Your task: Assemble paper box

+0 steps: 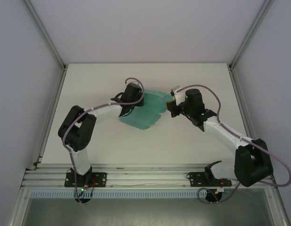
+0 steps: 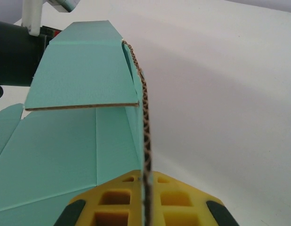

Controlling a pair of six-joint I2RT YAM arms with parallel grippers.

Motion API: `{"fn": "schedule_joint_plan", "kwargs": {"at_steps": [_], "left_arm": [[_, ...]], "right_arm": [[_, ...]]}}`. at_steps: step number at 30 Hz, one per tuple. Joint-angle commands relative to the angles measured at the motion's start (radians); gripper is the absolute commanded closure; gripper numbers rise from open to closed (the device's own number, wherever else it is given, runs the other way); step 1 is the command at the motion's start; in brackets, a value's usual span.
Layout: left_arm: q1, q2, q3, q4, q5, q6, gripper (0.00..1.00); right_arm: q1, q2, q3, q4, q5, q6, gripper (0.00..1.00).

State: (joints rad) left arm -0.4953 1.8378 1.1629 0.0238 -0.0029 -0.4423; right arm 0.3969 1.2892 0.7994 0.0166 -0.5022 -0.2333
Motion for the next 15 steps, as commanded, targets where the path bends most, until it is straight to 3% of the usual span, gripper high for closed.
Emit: {"fn": "schedule_joint_plan", "kwargs": {"at_steps": [1, 3, 4, 7, 10, 11, 15], "left_arm": [[0.05, -0.047, -0.082, -0.013, -0.244, 0.073, 1.0], [0.036, -0.09, -0.137, 0.069, -0.142, 0.111, 1.0], [0.032, -0.103, -0.156, 0.097, -0.092, 0.127, 1.0], [0.017, -0.13, -0.2, 0.145, -0.065, 0.122, 1.0], [0.015, -0.125, -0.201, 0.12, -0.076, 0.101, 1.0], [0.013, -0.121, -0.198, 0.112, -0.082, 0.101, 1.0], [0.003, -0.125, -0.217, 0.136, -0.075, 0.11, 1.0]], "right_arm": [[-0.012, -0.045, 0.019, 0.008, 0.082, 0.054, 0.91], [-0.015, -0.04, 0.028, 0.026, 0.137, 0.094, 0.84], [-0.016, -0.042, 0.035, 0.02, 0.134, 0.094, 0.74], [-0.018, -0.069, 0.025, 0.039, 0.145, 0.111, 0.53], [-0.019, -0.12, -0.001, 0.061, 0.15, 0.126, 0.1], [-0.017, -0.132, -0.011, 0.069, 0.133, 0.118, 0.0], [-0.018, -0.164, 0.0, 0.098, 0.17, 0.17, 0.0]]}}
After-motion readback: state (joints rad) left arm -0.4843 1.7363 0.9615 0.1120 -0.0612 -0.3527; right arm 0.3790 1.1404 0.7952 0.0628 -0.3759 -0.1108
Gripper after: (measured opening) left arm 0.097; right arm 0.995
